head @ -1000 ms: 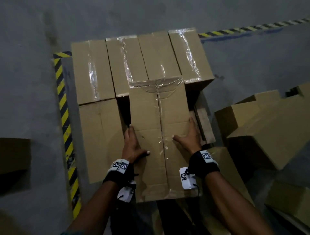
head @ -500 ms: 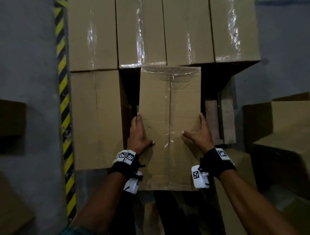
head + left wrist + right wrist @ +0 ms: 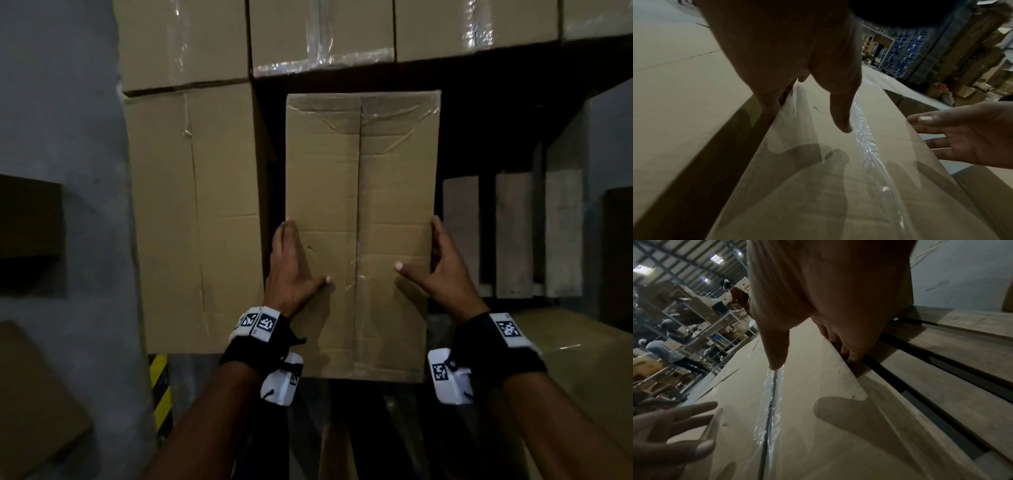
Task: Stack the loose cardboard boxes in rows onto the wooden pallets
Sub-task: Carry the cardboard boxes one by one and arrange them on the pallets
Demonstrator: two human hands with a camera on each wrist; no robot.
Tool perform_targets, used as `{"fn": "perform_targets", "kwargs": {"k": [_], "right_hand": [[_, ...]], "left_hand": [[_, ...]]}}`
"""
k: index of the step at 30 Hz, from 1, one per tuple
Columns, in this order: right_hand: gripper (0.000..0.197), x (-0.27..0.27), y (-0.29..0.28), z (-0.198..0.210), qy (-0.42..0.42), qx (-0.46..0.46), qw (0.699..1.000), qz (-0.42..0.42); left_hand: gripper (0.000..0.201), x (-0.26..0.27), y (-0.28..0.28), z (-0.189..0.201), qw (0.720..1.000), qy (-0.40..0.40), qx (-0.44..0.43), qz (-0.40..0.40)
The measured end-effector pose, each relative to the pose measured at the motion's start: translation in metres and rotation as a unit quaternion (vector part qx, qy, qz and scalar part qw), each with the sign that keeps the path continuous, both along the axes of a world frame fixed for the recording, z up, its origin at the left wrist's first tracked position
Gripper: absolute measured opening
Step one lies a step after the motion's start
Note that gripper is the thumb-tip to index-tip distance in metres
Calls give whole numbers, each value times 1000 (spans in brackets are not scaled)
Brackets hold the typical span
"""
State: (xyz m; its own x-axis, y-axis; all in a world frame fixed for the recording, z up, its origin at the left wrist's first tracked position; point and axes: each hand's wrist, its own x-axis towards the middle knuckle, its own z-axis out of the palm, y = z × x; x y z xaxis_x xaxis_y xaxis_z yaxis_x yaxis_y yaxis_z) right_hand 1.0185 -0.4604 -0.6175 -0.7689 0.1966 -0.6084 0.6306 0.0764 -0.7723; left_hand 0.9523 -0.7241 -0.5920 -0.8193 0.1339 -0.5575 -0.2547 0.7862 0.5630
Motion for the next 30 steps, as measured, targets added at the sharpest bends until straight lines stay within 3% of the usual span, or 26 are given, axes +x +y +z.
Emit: {"fn": "perform_targets", "kwargs": {"k": [6, 11, 16, 22, 27, 30], "right_hand": [[114, 19, -22, -13, -15, 23, 999, 39], [104, 36, -34, -9, -6, 111, 991, 72], [123, 85, -47, -1, -62, 121, 979, 150], [144, 145, -65, -1, -146, 143, 941, 269], [148, 159, -79, 1, -154, 221, 914, 303], [136, 159, -84, 0, -115, 259, 912, 298]], "left_hand": [[123, 6, -11, -14, 999, -10, -18, -24], [129, 32, -18, -10, 993, -39, -67, -94], [146, 85, -36, -15, 956, -72, -154, -240], [153, 128, -59, -24, 924, -49, -176, -334], [154, 126, -63, -24, 912, -23, -172, -372], [150, 123, -61, -24, 904, -14, -173, -391]]}}
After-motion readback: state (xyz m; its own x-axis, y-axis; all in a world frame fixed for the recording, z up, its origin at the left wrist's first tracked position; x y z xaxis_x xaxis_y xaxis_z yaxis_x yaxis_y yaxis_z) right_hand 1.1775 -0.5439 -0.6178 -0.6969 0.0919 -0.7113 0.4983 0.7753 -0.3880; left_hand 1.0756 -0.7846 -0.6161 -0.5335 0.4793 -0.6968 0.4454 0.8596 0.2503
